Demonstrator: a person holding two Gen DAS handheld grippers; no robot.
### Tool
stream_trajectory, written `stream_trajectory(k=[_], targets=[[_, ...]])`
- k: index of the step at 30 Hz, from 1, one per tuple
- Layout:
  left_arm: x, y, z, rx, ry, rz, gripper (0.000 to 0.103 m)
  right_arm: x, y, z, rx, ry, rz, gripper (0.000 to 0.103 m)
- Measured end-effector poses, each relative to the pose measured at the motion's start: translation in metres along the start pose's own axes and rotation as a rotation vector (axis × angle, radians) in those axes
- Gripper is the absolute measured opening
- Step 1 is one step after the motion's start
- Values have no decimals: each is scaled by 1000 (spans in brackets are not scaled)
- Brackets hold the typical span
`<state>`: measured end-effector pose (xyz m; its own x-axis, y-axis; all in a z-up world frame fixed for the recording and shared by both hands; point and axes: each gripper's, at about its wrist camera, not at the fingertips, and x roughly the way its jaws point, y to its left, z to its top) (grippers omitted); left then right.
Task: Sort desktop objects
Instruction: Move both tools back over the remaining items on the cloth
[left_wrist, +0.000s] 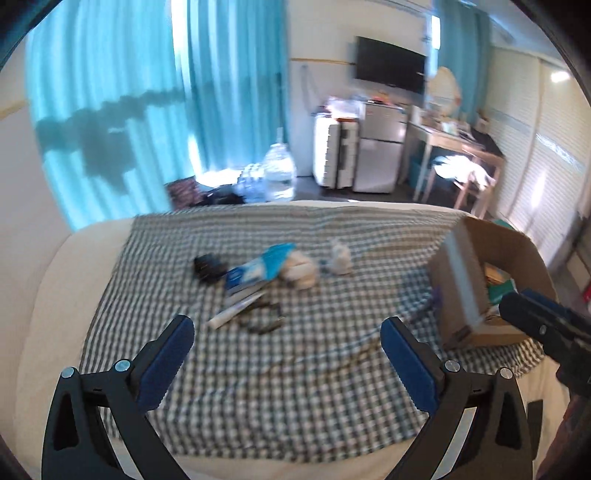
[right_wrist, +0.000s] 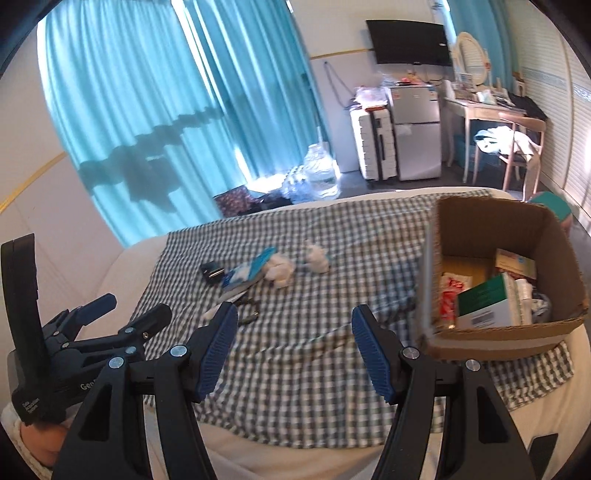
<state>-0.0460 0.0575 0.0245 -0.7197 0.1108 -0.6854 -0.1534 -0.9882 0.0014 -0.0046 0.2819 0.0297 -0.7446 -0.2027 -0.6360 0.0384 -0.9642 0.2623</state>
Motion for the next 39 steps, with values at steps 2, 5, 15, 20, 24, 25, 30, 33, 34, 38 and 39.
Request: stream_trajectory(k=[2,5,15,20,24,25,30,33,34,38,39], targets=[[-1,22,-12,-56,-3,13,103,8,15,-10,-14,12,15,64],[2,45,-30,-100,-2,27,103,22,29,-24,-32,18,31,64],[36,92,-78,-201,63,57,103,57,36,-54,-43,76,9,64],[51,89,-80,-186,74,59,103,70,32,-58,-40,96,2,64],[69,87,-81,-173,89,57,103,85,24,-63,-25,124,-3,64],[75,87,-82,-178,101,49,103,90,21,-64,-20,133,-2,64],[102,90,-84,-203,137,34,103,112,14,-62,-24,158,-24,64],[120,92,-80,-184,150,50,103,128,9,-53,-29,165,-37,64],[127,93,-78,-177,151,49,103,135,8,-49,-32,164,-41,64],[158,101,-66,-152,148,29,103,164,5,-28,-57,176,-61,64],[169,104,-61,-152,153,32,103,171,4,-24,-58,189,-66,64]])
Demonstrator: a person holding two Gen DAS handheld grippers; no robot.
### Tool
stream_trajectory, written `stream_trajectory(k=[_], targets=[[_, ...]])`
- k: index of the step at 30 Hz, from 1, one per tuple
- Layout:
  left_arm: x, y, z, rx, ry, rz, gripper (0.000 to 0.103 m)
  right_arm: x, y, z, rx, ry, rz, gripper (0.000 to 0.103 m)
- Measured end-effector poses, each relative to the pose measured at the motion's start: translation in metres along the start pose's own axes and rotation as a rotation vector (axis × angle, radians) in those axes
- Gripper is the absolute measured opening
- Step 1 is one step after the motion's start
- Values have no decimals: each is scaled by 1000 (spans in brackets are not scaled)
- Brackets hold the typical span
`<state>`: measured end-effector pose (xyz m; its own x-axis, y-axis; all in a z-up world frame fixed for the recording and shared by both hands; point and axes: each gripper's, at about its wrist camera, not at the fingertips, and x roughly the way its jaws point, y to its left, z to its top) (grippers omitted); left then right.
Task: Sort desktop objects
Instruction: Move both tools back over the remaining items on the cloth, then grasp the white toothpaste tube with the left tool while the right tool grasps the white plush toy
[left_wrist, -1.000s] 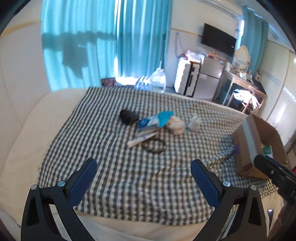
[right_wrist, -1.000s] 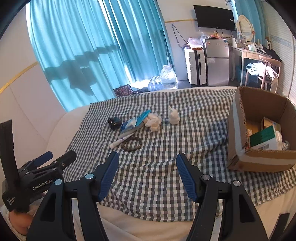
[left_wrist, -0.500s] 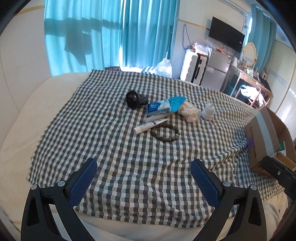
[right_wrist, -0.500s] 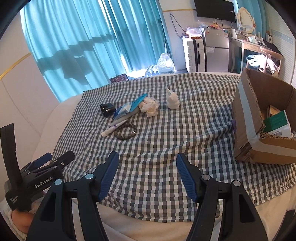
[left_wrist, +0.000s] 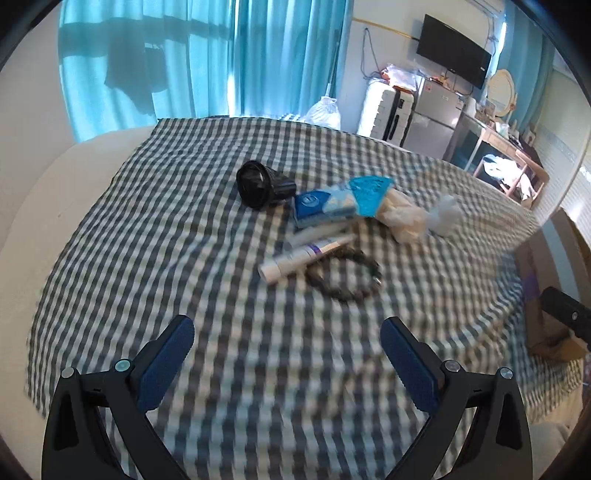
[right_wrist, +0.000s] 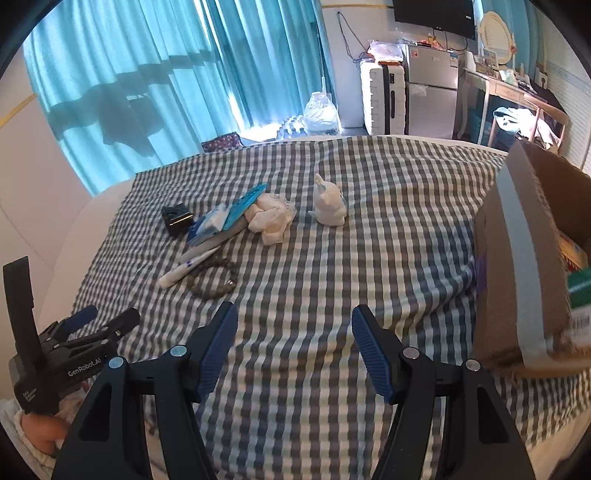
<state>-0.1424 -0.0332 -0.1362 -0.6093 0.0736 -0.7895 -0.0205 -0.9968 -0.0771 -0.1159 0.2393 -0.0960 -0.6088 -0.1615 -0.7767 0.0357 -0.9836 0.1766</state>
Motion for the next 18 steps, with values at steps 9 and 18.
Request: stream_trajectory(k=[9,18], targets=[[67,-1,25,140,18,33,103,69,-8,47,-7,69,-10,64],[116,4,27,189,72,-5,97,133,-12,75,-60,80,-81,64]])
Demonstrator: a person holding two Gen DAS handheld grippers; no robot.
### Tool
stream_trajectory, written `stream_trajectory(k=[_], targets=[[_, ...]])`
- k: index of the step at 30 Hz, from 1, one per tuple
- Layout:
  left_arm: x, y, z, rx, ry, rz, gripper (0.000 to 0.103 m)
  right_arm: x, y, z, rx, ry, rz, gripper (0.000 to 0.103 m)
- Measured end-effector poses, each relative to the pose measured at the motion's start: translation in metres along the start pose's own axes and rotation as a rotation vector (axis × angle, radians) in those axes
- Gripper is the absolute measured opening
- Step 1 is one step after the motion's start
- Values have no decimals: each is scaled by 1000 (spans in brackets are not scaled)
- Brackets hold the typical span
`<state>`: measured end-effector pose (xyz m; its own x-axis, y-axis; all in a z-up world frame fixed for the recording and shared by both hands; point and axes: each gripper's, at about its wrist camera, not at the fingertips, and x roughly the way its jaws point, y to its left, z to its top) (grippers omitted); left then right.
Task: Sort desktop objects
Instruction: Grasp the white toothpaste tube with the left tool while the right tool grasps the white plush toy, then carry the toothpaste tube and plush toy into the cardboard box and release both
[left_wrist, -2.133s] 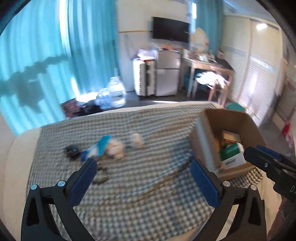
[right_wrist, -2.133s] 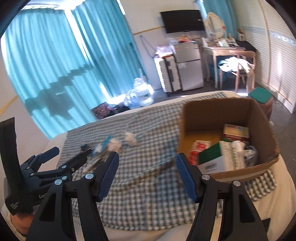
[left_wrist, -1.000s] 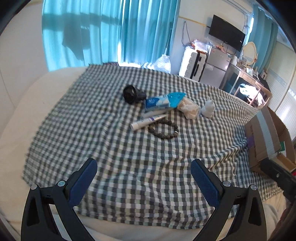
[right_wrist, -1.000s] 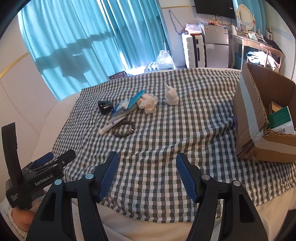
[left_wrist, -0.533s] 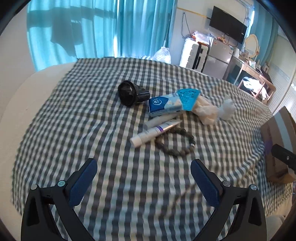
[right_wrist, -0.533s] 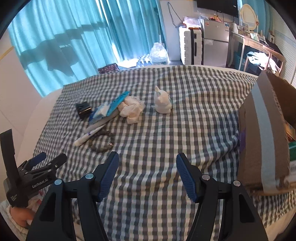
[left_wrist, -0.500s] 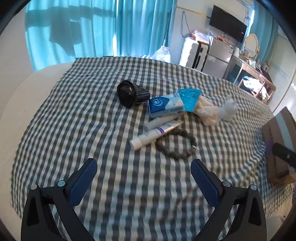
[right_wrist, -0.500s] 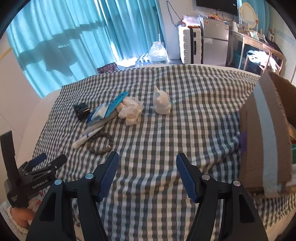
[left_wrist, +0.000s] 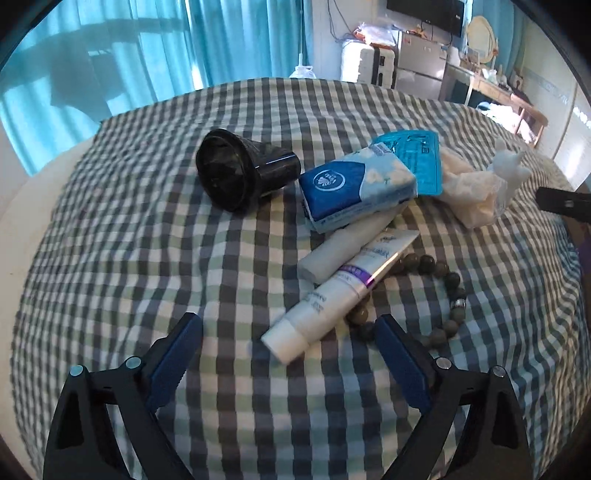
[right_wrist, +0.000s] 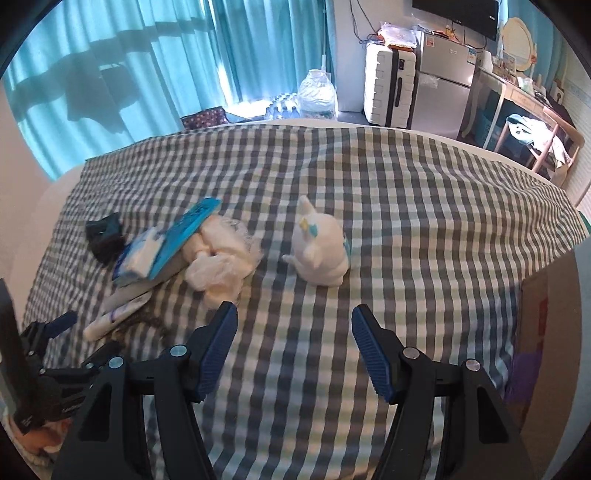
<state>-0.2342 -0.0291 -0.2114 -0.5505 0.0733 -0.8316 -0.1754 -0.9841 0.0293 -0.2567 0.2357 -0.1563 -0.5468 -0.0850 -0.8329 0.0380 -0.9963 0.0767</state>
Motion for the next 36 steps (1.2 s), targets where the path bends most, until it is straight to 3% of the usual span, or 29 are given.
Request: stream_trajectory(k=[6,11,12,13,14,22,27,31,36], targets=[[16,-8,10,80,-2,-2,88,29,-18,30,110,-21,23,64],[20,-14,12,89,5,-43,64,58,-15,43,93,27,-26,64],[19,-16,13,95,4,-43,54,61,-18,44,106,37,-20,62],[18,-17,13,99,6,-46,46,65,-21,44,130,56,-11,53],[16,-18,14,101,10,-45,44,70,-25,43,155,78,-15,49],[-16,-20,16,61,23,-105,23,46,-30,21,197,87,33,47],[-56,-20,8,-28,5,-158,20,0,-27,-10,197,98,81,47],[-78,-17,-3,-88,35,-201,20,-41,-16,-40,176,85,96,47],[-113,-34,-41,-60,49,-198,20,-80,2,-88,102,80,87,47]])
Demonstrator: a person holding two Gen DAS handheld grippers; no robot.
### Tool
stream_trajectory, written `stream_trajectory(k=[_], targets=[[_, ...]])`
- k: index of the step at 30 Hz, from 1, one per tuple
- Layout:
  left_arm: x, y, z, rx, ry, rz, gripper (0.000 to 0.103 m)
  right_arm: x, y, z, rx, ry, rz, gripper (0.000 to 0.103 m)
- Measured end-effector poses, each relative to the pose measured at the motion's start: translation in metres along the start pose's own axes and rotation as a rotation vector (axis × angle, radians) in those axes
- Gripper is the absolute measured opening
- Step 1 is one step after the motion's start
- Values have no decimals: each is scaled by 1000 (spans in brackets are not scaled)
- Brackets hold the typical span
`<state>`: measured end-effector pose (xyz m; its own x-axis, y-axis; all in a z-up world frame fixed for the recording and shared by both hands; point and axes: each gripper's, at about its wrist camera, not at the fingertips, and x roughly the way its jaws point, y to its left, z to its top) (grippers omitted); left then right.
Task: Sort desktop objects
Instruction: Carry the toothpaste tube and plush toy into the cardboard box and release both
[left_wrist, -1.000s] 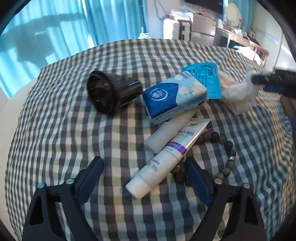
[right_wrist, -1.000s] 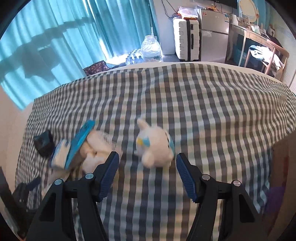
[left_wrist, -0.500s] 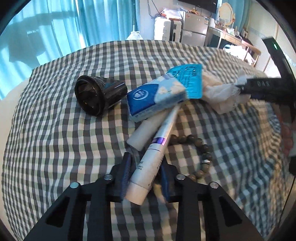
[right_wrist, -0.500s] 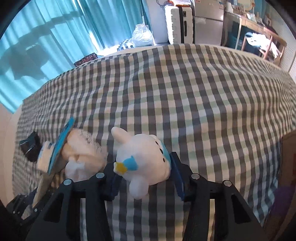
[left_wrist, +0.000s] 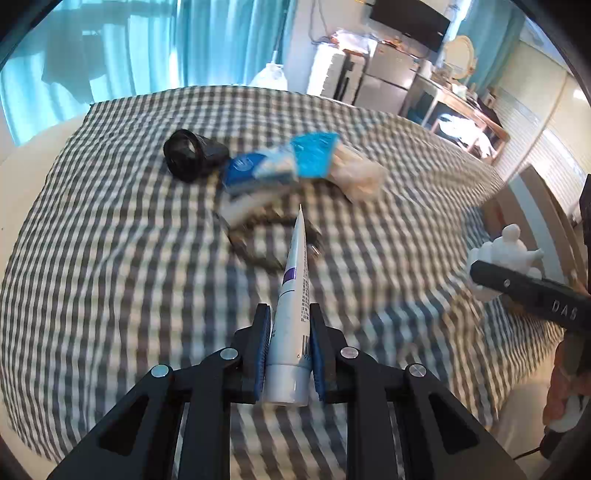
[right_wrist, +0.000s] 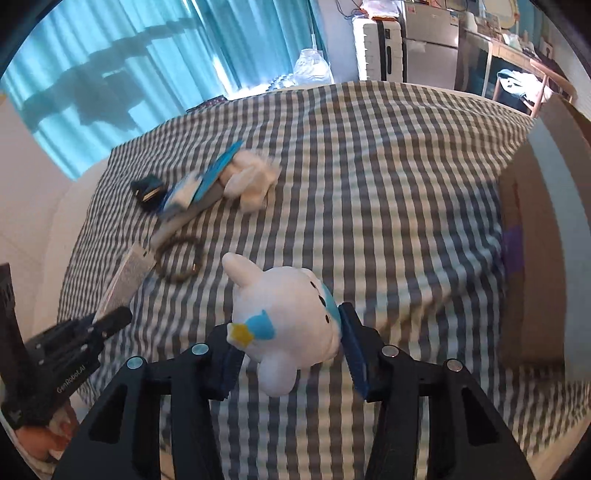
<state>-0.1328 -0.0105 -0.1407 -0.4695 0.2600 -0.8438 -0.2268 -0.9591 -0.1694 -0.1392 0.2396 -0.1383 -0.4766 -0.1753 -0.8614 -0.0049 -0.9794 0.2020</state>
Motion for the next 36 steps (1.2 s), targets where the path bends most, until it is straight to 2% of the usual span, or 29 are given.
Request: stream_trajectory(k=[4,9,14,18,23,31,36], targets=[[-18,-14,-19,4,0,0,20,-19,3,-31,13,13,17,47],[-45,-37,-23,-2,-42,9,20,-39,21,-55,-6,13,48,47],[-79,-57,-21,42,-94,17,20,-76,36,-58,-41,-67,63,47],[-108,-66,-11,70,-125,60,20,-108,41,-57,-47,-130,70,47],[-143,-80,4,76,-179,49,20,-147,40,-52,-47,-205,75,47],[-169,-146,36,193,-248,-48,20,-198,13,-43,-5,-305,75,47],[-164,-201,56,261,-258,-140,20,-230,-29,-34,64,-354,57,47]])
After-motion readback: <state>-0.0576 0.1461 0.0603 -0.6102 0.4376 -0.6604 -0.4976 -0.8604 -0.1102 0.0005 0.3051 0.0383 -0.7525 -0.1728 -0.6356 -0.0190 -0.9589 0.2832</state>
